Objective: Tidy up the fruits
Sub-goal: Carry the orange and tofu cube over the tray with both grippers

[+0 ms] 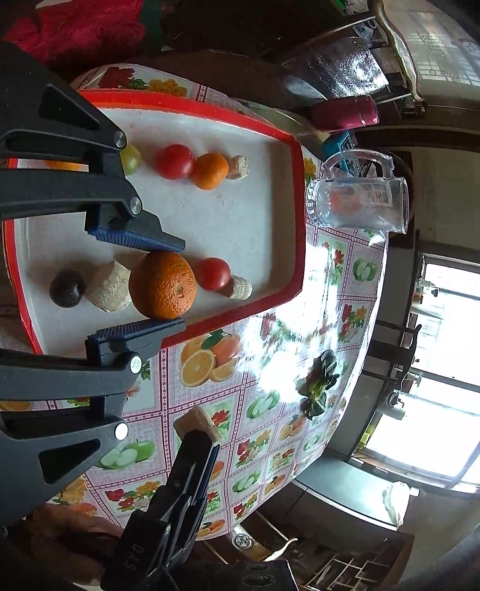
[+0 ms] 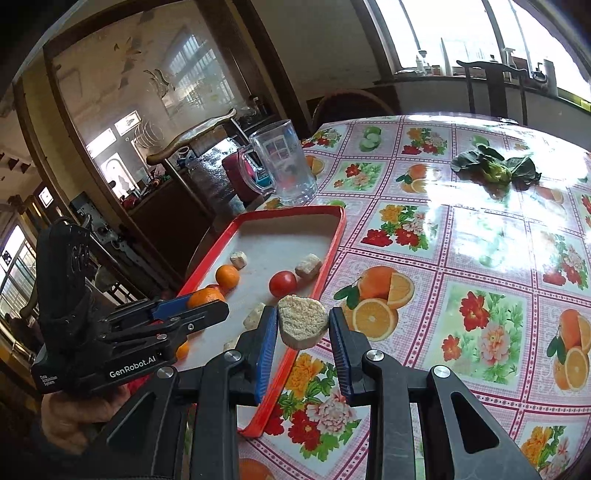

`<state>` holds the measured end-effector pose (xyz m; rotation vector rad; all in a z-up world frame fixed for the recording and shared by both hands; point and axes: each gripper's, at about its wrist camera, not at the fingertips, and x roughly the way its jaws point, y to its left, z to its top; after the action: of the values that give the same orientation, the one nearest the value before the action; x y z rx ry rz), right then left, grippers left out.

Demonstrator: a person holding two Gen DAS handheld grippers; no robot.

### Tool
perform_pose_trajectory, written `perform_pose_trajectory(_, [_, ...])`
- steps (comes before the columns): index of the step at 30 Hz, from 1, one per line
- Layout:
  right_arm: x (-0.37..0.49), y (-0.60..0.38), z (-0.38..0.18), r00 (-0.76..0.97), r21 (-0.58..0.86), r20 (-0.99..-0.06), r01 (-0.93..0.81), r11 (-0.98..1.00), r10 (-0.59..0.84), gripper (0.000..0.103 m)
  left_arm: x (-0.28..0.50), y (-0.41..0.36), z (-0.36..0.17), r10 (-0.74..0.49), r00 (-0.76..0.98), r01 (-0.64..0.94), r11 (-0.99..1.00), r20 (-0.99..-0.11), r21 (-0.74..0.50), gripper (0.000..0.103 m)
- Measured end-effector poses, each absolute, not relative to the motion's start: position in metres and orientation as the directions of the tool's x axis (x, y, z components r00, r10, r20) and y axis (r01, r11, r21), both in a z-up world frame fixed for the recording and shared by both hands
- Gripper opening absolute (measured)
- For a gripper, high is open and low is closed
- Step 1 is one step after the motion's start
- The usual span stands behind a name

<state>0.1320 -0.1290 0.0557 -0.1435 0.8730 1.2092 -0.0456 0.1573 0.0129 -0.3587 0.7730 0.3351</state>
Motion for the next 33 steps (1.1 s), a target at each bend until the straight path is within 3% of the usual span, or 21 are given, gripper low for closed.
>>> perform_pose_trajectory(15, [0.102, -0.103, 0.049, 0.014, 0.351, -0.662, -0.878, 0.326, 0.75, 0.029, -0.093, 0.185, 0.004, 0.186, 0.663, -0.489, 0.841, -0.725, -0.232, 0.033])
perform_pose_trajectory(33, [0.083, -0.086, 0.024, -0.036, 0.368, -0.693, -0.876, 0.31, 0.72, 0.029, -0.114, 0.168, -0.016, 0.123, 0.644, -0.466, 0.846, -0.755, -0.26, 0.033])
